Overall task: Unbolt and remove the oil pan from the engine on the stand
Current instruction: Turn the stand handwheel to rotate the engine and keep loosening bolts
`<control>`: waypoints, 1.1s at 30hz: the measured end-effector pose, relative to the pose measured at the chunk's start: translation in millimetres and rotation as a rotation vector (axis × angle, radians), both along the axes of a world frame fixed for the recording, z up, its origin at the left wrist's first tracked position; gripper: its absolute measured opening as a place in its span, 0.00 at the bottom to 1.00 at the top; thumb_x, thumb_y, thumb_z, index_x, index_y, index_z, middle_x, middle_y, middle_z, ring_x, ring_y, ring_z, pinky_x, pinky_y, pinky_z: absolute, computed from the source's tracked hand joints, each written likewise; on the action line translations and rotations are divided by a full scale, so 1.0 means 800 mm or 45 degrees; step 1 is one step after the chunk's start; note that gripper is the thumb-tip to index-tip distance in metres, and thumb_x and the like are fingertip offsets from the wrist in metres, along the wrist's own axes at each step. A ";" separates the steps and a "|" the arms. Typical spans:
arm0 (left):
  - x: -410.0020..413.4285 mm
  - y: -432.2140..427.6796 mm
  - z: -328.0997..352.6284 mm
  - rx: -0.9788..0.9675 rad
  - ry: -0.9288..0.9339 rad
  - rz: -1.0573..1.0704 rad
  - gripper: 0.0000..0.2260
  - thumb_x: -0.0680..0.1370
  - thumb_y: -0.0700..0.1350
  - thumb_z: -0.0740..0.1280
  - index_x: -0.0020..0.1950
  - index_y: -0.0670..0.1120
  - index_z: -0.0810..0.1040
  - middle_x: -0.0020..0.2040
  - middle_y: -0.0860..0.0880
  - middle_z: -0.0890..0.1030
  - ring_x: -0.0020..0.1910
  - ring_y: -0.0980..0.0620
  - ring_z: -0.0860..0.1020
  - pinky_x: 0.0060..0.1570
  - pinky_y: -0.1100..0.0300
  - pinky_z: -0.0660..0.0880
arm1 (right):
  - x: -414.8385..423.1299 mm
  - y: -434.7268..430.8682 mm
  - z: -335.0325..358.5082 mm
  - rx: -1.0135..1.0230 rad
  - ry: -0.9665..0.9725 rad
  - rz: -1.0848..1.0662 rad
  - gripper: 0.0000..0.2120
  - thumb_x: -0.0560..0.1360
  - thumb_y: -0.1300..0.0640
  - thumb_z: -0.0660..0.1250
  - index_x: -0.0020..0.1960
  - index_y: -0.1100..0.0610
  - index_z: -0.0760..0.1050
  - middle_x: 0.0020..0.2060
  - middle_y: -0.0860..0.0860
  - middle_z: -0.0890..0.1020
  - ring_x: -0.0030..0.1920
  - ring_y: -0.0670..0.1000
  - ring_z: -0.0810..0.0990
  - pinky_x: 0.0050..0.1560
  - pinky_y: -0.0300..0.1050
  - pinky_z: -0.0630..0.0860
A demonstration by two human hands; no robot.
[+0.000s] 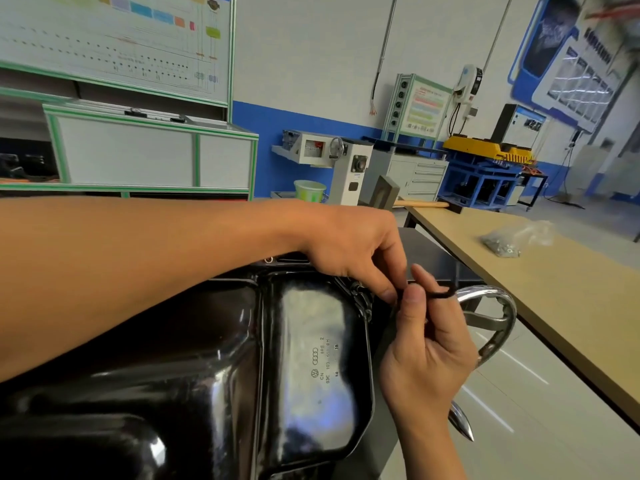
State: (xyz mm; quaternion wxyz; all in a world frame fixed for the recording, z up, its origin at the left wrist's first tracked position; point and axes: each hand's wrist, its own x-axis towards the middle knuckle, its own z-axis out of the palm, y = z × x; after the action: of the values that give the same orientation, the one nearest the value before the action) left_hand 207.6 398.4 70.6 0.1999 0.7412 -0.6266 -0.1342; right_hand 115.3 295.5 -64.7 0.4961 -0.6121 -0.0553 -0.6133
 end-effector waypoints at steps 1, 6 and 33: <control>-0.001 -0.001 0.001 -0.011 -0.016 0.015 0.06 0.75 0.40 0.74 0.51 0.44 0.86 0.31 0.64 0.81 0.30 0.69 0.75 0.35 0.78 0.68 | 0.000 0.001 0.000 -0.013 0.015 0.007 0.11 0.81 0.47 0.63 0.62 0.39 0.78 0.49 0.34 0.81 0.50 0.40 0.80 0.52 0.33 0.74; -0.004 -0.013 -0.005 -0.098 -0.077 0.111 0.09 0.70 0.42 0.79 0.35 0.52 0.81 0.28 0.57 0.79 0.28 0.62 0.73 0.33 0.70 0.70 | 0.000 0.002 0.002 0.136 -0.090 0.078 0.04 0.78 0.50 0.70 0.50 0.43 0.84 0.43 0.41 0.85 0.46 0.43 0.83 0.50 0.36 0.76; -0.006 -0.004 -0.004 -0.052 -0.062 0.020 0.05 0.74 0.42 0.75 0.49 0.45 0.87 0.36 0.56 0.85 0.34 0.64 0.76 0.39 0.67 0.74 | 0.001 0.011 0.003 0.076 -0.036 0.006 0.09 0.80 0.55 0.64 0.55 0.44 0.79 0.46 0.32 0.80 0.50 0.35 0.79 0.53 0.29 0.72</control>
State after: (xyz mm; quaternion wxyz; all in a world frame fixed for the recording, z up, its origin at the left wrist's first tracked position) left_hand 202.9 395.0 67.1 0.2007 0.7450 -0.6280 -0.1018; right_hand 115.7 304.1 -62.6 0.5148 -0.5881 -0.0454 -0.6221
